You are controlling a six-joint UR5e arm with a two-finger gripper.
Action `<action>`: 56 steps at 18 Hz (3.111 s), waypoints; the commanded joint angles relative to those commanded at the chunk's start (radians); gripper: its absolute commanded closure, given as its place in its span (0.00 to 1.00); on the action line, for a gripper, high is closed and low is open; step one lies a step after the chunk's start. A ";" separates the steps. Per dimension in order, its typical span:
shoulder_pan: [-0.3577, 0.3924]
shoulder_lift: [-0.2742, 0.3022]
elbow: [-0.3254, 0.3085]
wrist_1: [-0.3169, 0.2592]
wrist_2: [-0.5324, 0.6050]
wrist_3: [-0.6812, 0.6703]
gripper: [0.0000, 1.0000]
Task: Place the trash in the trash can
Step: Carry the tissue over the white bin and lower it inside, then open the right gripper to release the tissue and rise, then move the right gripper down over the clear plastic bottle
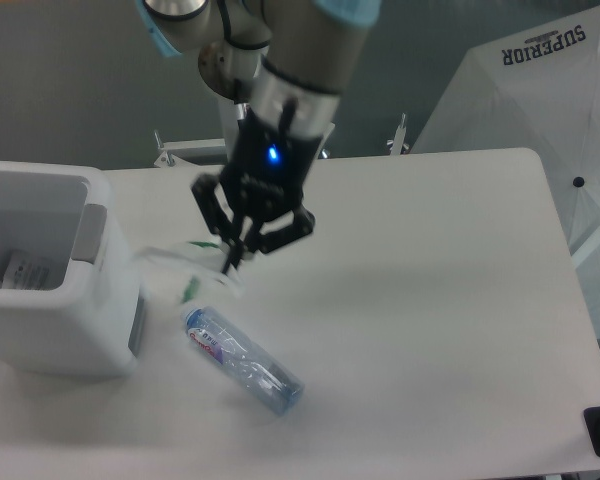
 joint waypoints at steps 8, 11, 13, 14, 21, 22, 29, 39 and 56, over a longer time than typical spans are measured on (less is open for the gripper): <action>-0.060 0.066 0.003 0.014 -0.081 -0.086 1.00; -0.097 0.072 0.003 0.014 -0.101 -0.106 0.98; -0.126 0.072 -0.005 0.014 -0.101 -0.109 0.96; -0.135 0.072 -0.011 0.014 -0.101 -0.109 0.96; -0.181 0.042 -0.054 0.026 -0.095 -0.097 0.86; -0.183 0.034 -0.066 0.035 -0.094 -0.095 0.72; -0.207 0.014 -0.115 0.107 -0.063 -0.089 0.17; -0.193 -0.023 -0.120 0.121 0.024 -0.055 0.00; 0.121 -0.218 -0.104 0.121 0.147 0.011 0.00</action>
